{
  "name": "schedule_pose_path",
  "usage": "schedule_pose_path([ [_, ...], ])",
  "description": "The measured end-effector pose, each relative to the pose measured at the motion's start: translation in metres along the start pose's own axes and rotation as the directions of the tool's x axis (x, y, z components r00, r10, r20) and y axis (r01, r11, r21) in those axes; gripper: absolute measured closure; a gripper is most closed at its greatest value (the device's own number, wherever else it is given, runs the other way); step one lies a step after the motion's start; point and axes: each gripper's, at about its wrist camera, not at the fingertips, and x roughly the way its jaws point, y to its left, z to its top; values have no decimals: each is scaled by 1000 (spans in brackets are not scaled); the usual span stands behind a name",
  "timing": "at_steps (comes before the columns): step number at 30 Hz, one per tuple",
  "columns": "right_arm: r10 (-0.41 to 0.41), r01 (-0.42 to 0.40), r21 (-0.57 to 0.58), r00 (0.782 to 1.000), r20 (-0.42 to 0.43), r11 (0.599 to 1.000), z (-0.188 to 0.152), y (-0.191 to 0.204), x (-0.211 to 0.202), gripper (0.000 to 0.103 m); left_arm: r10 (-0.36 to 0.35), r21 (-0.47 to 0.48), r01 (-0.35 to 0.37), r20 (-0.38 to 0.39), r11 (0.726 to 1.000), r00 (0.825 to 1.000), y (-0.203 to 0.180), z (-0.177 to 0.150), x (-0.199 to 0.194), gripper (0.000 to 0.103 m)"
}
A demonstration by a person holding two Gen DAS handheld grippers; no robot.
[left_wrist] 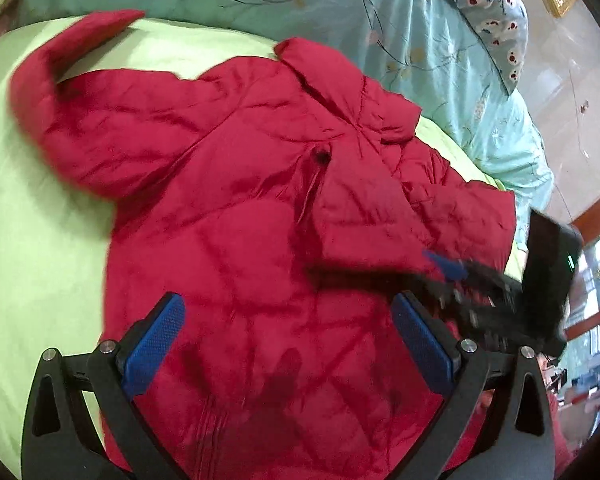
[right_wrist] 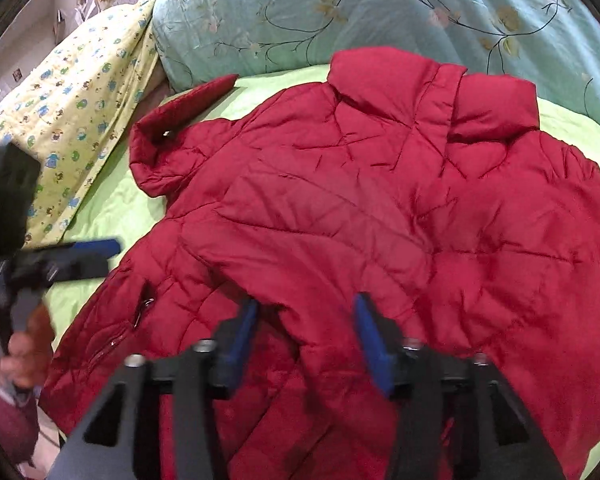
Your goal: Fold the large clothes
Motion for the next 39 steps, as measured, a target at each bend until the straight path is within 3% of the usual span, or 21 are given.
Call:
schedule_pose_path([
  [6,4,-4,22,1000,-1,1000,-17,-7,-14,46,-31,47,34,-67,998,997,-20,37,47,0],
  [9,7,-7,49,1000,14,999,-27,-14,-29,46,14,65,-8,-96,998,995,-32,47,74,0],
  [11,-2,0,63,1000,24,998,-31,-19,-36,46,21,80,-13,-92,997,996,-36,48,83,6],
  [12,-9,6,77,999,34,997,-35,-24,-44,46,33,94,-24,-92,995,995,-39,49,89,25],
  [13,-13,10,90,999,43,996,-38,-28,-49,46,34,107,-24,-95,994,995,-42,48,92,51],
  [15,-22,14,120,998,63,993,-42,-37,-60,46,24,108,-14,-86,994,996,-40,47,91,67],
  [16,-21,11,136,997,74,991,-43,-41,-66,46,16,109,-9,-70,994,997,-38,48,86,82],
  [17,-24,11,149,996,85,989,-44,-45,-70,46,4,102,1,-56,995,998,-35,48,79,86],
  [19,-40,18,186,992,117,982,-47,-57,-83,46,8,90,-6,-24,996,1000,-28,50,67,89],
  [21,-66,35,214,988,143,976,-47,-68,-92,46,78,91,-81,35,993,996,-19,54,54,90],
  [24,-113,67,273,981,160,960,-45,-88,-100,44,179,70,-185,87,980,980,3,57,39,90],
  [27,-144,90,305,977,159,948,-38,-103,-101,44,237,46,-243,108,969,966,19,57,34,90],
  [30,-164,113,292,974,158,950,-21,-108,-92,44,256,63,-264,105,963,961,23,55,38,90],
  [35,-223,185,254,966,131,949,6,-117,-62,44,332,117,-349,140,930,933,9,50,45,87],
  [39,-250,234,276,968,24,932,7,-139,-20,46,310,83,-327,167,941,936,17,47,23,85],
])
